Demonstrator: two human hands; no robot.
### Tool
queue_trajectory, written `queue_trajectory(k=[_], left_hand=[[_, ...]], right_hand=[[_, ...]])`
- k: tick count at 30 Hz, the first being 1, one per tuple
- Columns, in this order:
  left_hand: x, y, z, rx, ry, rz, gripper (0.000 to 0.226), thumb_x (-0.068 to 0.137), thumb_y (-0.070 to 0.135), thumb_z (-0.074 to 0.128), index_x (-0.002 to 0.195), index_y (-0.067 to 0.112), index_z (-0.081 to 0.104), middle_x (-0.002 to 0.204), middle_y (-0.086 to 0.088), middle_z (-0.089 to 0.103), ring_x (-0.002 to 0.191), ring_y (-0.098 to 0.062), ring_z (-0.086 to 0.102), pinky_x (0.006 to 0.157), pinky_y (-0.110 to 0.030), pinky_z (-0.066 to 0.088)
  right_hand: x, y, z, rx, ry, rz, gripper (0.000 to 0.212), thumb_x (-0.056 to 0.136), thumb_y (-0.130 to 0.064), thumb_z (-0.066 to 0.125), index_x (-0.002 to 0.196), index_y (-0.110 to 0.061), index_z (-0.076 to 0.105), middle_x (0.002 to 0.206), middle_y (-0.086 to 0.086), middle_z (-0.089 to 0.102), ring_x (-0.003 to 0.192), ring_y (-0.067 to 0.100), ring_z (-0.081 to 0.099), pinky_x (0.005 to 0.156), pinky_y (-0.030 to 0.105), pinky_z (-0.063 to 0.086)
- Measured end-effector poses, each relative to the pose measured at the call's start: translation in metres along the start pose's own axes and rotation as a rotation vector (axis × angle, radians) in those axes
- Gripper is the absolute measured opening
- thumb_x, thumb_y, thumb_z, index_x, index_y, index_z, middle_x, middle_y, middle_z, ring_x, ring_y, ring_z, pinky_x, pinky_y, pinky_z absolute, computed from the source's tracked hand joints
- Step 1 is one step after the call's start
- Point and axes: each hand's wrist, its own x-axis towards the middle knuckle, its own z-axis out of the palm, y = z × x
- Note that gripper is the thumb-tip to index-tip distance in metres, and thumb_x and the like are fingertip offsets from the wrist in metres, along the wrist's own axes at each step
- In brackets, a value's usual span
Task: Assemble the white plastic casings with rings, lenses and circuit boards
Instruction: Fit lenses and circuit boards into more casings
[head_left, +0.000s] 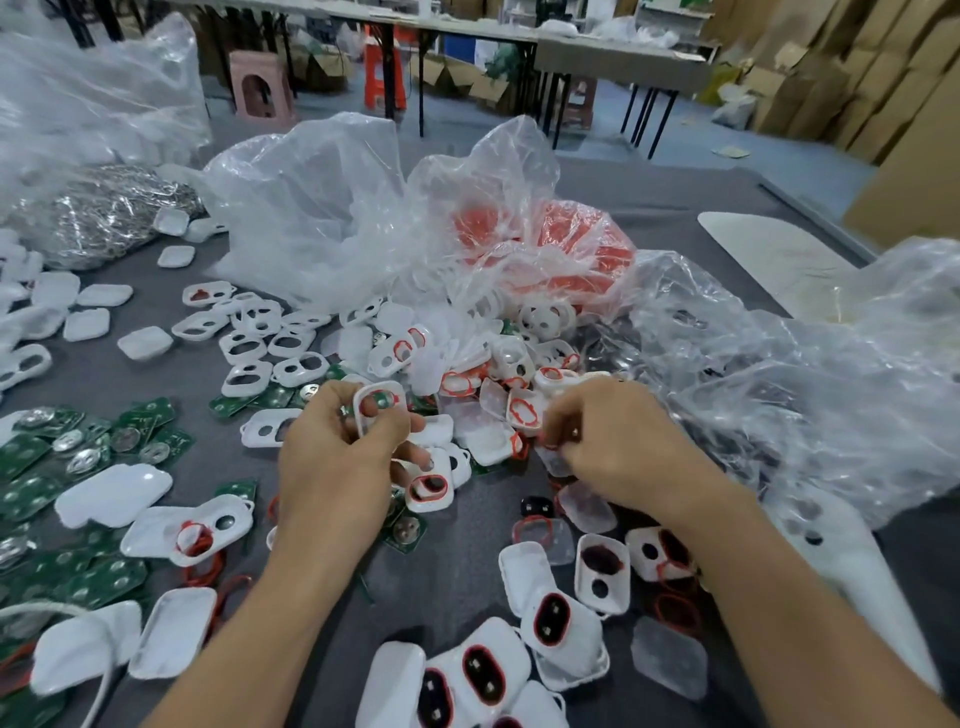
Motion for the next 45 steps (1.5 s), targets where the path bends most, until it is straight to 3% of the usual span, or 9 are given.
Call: queue_trajectory(k=[4,9,14,18,22,30,37,41,45], left_hand=[[0.0,-0.004,0.003,-0.079,-0.006,0.006,0.02,0.104,0.02,0.056,0.091,0.007,0.062,0.086,-0.016,0.075,0.069,-0.031,0.076,0.048,-0.033,0.059],[-0.002,-0.006,0.006,0.046,-0.008,0.063,0.031,0.104,0.026,0.056,0.078,0.022,0.072,0.079,-0.003,0.077,0.072,-0.022,0.076,0.053,-0.029,0.06],[-0.001,-0.006,0.005,0.194,0.007,0.102,0.031,0.1,0.04,0.061,0.075,0.027,0.074,0.066,-0.006,0.07,0.051,-0.013,0.061,0.049,-0.035,0.052],[-0.007,0.0,0.007,0.265,-0.016,0.181,0.029,0.1,0.03,0.064,0.074,0.035,0.075,0.061,-0.007,0.065,0.047,0.0,0.051,0.045,-0.011,0.04],[-0.011,0.001,0.006,0.226,-0.026,0.167,0.029,0.099,0.028,0.065,0.073,0.031,0.076,0.049,0.004,0.06,0.041,0.001,0.052,0.042,-0.006,0.035],[-0.008,-0.008,0.007,0.282,-0.106,0.167,0.026,0.097,0.026,0.069,0.081,0.045,0.076,0.057,-0.003,0.065,0.048,-0.016,0.057,0.044,-0.017,0.045],[-0.009,-0.011,0.012,0.216,-0.176,0.109,0.014,0.087,0.019,0.08,0.085,0.033,0.078,0.05,-0.006,0.065,0.035,-0.015,0.052,0.038,-0.02,0.041],[-0.009,-0.012,0.011,0.159,-0.212,0.085,0.028,0.09,0.008,0.074,0.09,0.036,0.079,0.06,-0.009,0.071,0.044,-0.02,0.063,0.045,-0.026,0.052],[-0.008,-0.012,0.009,0.106,-0.2,0.036,0.034,0.091,0.002,0.072,0.087,0.035,0.081,0.067,-0.01,0.074,0.048,-0.023,0.067,0.046,-0.027,0.054]], right_hand=[[0.003,0.017,-0.03,0.085,0.17,0.011,0.023,0.077,-0.011,0.077,0.07,-0.033,0.079,0.062,-0.025,0.068,0.066,-0.006,0.065,0.063,0.011,0.052],[0.017,0.021,-0.058,-0.122,-0.122,0.045,0.02,0.081,-0.016,0.079,0.073,-0.034,0.082,0.056,-0.027,0.065,0.06,-0.006,0.063,0.054,0.008,0.046],[-0.006,-0.008,-0.029,-0.111,-0.074,-0.062,0.012,0.08,-0.026,0.078,0.08,-0.037,0.08,0.074,-0.019,0.074,0.069,0.0,0.065,0.071,0.024,0.057],[-0.022,-0.022,0.002,-0.117,-0.238,-0.078,0.01,0.083,-0.023,0.076,0.091,-0.029,0.078,0.093,-0.006,0.076,0.087,0.016,0.069,0.081,0.032,0.059],[-0.019,-0.017,0.011,-0.085,-0.285,-0.091,0.02,0.087,-0.012,0.069,0.08,-0.029,0.06,0.089,-0.004,0.07,0.079,0.015,0.064,0.066,0.028,0.052],[-0.018,-0.024,0.025,1.372,-0.029,0.149,0.023,0.088,0.011,0.067,0.087,-0.01,0.076,0.065,0.007,0.064,0.05,0.016,0.055,0.045,0.02,0.044],[-0.022,-0.027,0.037,1.495,-0.136,0.299,0.024,0.086,0.003,0.072,0.078,-0.019,0.08,0.067,0.007,0.067,0.054,0.014,0.06,0.042,0.023,0.045],[-0.022,-0.025,0.037,1.575,-0.15,0.342,0.031,0.091,0.002,0.065,0.074,-0.023,0.072,0.072,0.012,0.073,0.063,0.022,0.071,0.062,0.028,0.042],[-0.021,-0.022,0.037,1.483,-0.058,0.264,0.031,0.087,0.002,0.069,0.072,-0.024,0.073,0.068,0.01,0.069,0.06,0.021,0.054,0.048,0.022,0.041]])
